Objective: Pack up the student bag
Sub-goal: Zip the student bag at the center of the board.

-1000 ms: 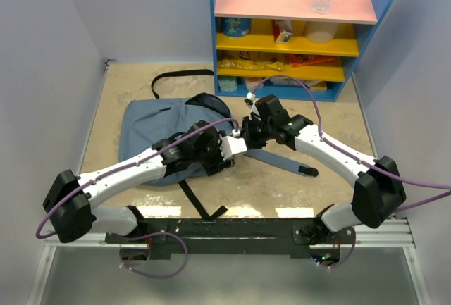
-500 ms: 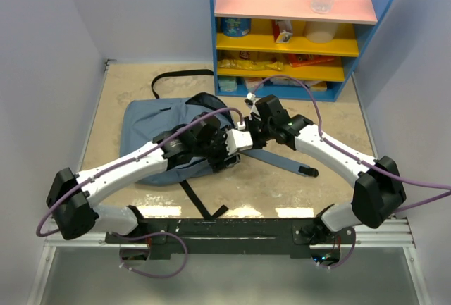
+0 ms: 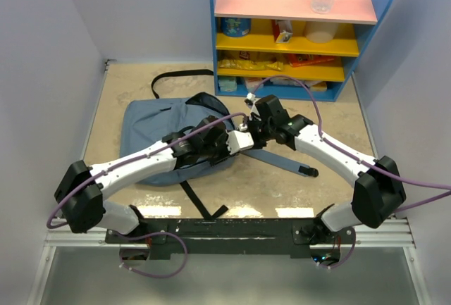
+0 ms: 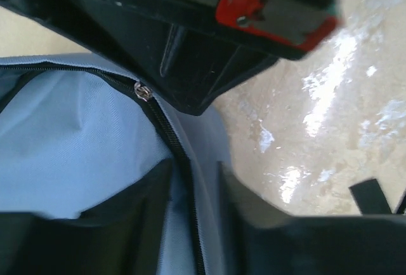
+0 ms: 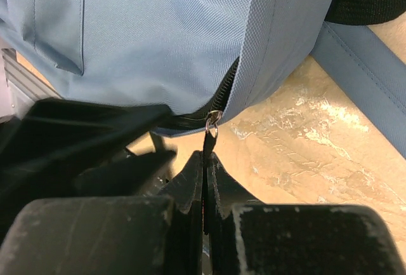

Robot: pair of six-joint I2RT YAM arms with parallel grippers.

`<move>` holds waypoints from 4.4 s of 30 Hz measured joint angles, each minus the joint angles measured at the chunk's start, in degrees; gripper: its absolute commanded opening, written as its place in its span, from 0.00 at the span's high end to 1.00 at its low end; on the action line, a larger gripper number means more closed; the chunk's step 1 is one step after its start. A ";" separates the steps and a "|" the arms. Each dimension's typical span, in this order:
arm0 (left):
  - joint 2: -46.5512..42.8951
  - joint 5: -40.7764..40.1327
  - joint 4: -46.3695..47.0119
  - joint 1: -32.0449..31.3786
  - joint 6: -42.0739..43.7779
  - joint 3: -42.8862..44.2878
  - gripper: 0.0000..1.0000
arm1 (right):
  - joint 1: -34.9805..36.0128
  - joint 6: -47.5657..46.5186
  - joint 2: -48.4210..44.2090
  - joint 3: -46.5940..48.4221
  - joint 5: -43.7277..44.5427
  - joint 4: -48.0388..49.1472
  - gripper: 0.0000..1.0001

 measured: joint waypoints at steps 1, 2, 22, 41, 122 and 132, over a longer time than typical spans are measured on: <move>0.81 -0.46 0.22 0.00 0.15 -0.22 0.69 | 0.00 0.00 0.00 0.00 0.00 -0.09 1.00; 1.44 -0.87 0.50 0.00 0.31 -0.24 0.70 | 0.00 0.00 0.00 0.00 0.00 -0.20 1.00; 1.92 -6.91 2.93 -0.85 0.76 -0.90 0.42 | 0.00 0.00 0.13 0.87 0.02 -0.61 1.00; 0.24 -12.41 5.03 -1.86 2.62 -3.56 0.18 | 0.00 0.00 0.15 0.98 -0.02 -1.31 1.00; -4.59 7.65 -5.73 -1.55 13.57 -4.48 1.00 | 0.39 -5.46 12.15 16.81 -4.81 -17.16 1.00; -10.64 10.34 -11.67 -1.11 20.55 -4.63 0.41 | -0.02 -4.68 1.84 6.14 -5.79 -13.33 1.00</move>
